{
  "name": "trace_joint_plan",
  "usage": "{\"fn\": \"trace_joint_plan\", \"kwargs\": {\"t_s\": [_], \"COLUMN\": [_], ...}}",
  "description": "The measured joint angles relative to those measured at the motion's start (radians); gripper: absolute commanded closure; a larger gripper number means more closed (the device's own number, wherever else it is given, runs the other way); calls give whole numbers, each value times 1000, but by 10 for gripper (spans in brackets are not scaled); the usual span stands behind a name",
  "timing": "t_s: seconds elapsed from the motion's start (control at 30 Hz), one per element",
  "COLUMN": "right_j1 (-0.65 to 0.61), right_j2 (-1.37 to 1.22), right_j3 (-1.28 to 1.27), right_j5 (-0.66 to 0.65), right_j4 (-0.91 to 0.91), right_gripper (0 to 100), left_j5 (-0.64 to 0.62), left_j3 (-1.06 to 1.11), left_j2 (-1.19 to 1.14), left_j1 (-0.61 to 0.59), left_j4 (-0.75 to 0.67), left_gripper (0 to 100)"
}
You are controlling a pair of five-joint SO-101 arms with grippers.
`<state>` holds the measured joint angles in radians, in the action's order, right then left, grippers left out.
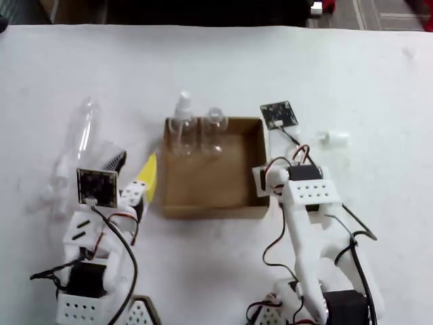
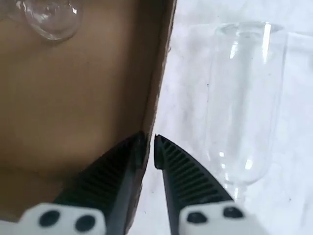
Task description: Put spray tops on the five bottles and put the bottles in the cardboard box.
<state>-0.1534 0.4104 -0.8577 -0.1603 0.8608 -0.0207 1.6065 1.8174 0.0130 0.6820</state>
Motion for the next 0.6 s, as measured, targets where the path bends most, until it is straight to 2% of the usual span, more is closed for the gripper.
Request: {"fn": "trace_joint_plan", "kwargs": {"t_s": [0.6], "right_j1": [-2], "right_j2": [0], "right_j3": [35], "right_j5": [-2], "right_j4": [98], "right_gripper": [982], "left_j5": [0], "left_j3": [0], "left_j2": [0], "left_j1": [0], "left_j4": [0], "left_gripper": [812]}}
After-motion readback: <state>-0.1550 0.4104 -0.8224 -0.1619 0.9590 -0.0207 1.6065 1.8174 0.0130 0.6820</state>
